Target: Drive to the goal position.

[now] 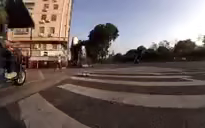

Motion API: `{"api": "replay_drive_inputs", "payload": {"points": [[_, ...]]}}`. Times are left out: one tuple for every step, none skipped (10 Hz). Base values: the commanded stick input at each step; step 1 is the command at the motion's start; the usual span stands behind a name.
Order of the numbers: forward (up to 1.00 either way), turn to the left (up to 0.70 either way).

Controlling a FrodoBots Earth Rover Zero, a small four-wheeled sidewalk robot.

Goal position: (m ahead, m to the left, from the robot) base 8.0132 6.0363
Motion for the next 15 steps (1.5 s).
{"api": "replay_drive_inputs", "payload": {"points": [[0.45, 0.17], [0.45, 0.0], [0.45, 0.0], [0.45, 0.0], [0.45, 0.0], [0.45, 0.0], [0.45, 0.0], [0.45, 0.0], [0.45, 0.0], [0.45, 0.0], [0.45, 0.0], [0.45, 0.0], [0.45, 0.0], [0.45, 0.0], [0.45, 0.0]]}}
